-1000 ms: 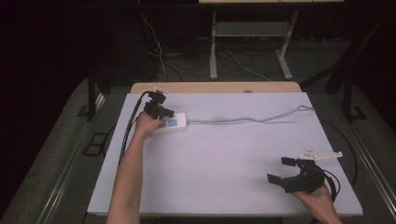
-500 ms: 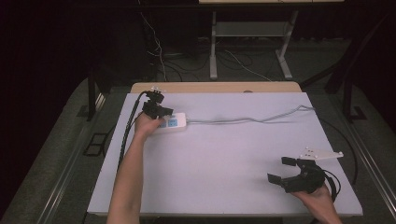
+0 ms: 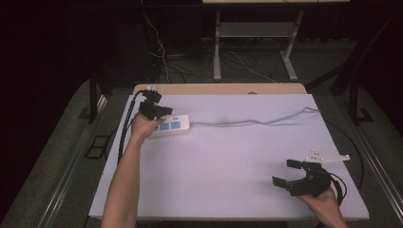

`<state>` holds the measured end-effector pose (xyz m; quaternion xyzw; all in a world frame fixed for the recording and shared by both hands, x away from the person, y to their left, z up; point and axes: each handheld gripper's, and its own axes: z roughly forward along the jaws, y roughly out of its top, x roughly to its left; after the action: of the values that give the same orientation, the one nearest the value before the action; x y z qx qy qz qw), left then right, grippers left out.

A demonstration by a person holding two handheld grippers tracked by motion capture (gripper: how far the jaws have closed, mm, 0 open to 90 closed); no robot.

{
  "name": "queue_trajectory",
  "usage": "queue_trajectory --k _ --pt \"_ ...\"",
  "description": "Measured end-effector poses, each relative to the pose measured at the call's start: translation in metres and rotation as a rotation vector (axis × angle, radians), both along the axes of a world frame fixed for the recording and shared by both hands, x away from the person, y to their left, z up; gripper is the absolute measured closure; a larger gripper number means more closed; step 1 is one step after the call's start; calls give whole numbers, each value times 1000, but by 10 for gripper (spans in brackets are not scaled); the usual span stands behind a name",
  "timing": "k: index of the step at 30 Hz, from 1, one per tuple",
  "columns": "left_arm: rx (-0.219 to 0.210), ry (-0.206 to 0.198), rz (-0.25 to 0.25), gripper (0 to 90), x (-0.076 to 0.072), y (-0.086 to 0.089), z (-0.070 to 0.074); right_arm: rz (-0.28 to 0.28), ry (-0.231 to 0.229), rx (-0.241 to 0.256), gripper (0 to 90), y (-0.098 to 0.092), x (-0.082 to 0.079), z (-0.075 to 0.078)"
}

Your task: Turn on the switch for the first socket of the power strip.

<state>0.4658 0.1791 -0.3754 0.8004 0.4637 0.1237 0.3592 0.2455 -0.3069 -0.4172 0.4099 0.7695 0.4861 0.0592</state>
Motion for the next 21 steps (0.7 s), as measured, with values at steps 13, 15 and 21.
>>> queue_trajectory --k 13,15,21 --pt "-65 -41 -43 637 -32 7 17 6 -1 2 0 2 0 0" --pt "-78 -35 -49 567 -37 8 18 5 0 3 0 2 -1 1" --pt "-111 -31 -62 226 -58 14 23 3 -3 5 0 2 -1 1"
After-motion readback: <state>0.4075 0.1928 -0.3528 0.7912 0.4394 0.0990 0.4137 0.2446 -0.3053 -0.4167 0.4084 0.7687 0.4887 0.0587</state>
